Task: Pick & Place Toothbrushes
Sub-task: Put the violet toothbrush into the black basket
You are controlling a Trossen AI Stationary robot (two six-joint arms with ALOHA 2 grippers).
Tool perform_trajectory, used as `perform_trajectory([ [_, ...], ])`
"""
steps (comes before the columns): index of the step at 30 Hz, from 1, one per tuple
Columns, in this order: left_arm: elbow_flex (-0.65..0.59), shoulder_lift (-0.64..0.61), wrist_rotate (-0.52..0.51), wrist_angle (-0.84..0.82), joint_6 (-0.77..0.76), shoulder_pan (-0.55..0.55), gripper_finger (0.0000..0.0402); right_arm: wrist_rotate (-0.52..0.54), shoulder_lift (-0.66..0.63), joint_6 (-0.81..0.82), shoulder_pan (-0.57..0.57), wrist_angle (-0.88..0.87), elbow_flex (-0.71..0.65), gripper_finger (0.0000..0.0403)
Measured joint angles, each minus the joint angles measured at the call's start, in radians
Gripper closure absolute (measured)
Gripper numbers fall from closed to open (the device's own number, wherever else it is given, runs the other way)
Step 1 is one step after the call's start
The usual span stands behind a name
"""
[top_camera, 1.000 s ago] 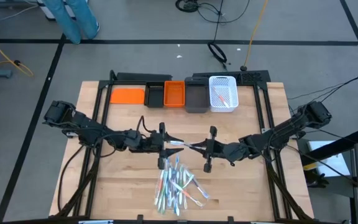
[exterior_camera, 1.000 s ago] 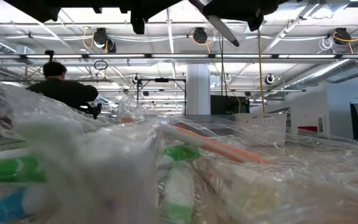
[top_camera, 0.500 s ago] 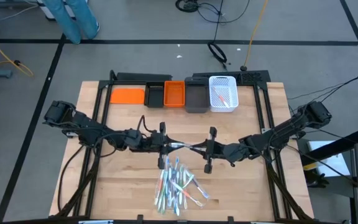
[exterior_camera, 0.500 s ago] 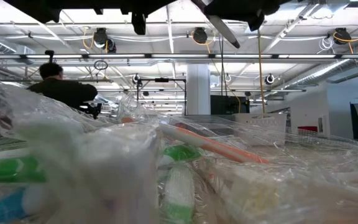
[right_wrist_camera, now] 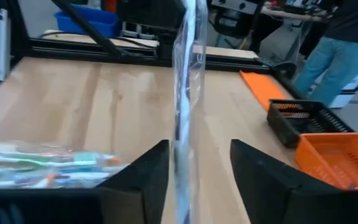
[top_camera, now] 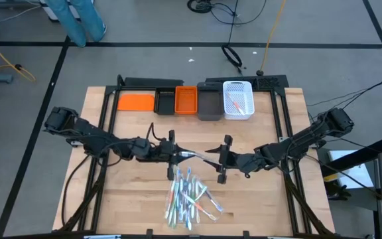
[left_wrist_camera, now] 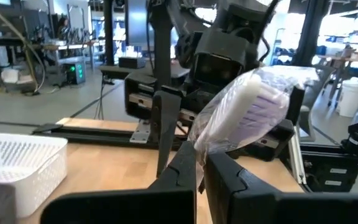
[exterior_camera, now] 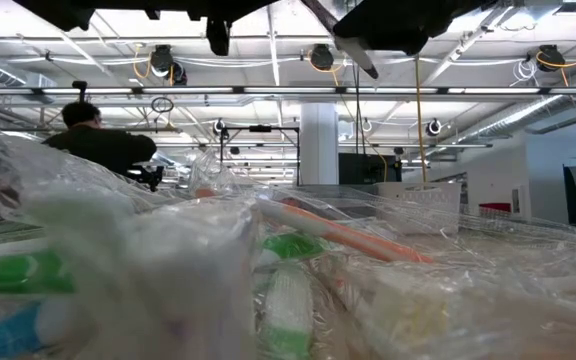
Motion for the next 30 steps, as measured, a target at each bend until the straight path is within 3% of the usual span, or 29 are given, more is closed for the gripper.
perform_trajectory([
  [8,0.000,-0.138,-0.102,-0.276,-0.063,-0.005,0.0401,0.140,0.000,-0.099,0.000,0.003,0.000,0.0207],
  [17,0.000,-0.315,-0.216,-0.549,-0.125,0.054,0.0401,0.162,0.000,-0.111,-0.034,-0.043,0.000,0.0203],
  [21,0.000,-0.376,-0.260,-0.671,-0.160,0.123,0.0401,0.160,0.000,-0.109,-0.052,-0.072,-0.001,0.0202],
  [30,0.000,-0.415,-0.228,-0.815,-0.210,0.365,0.0401,0.134,0.000,-0.081,-0.058,-0.109,-0.001,0.0206],
])
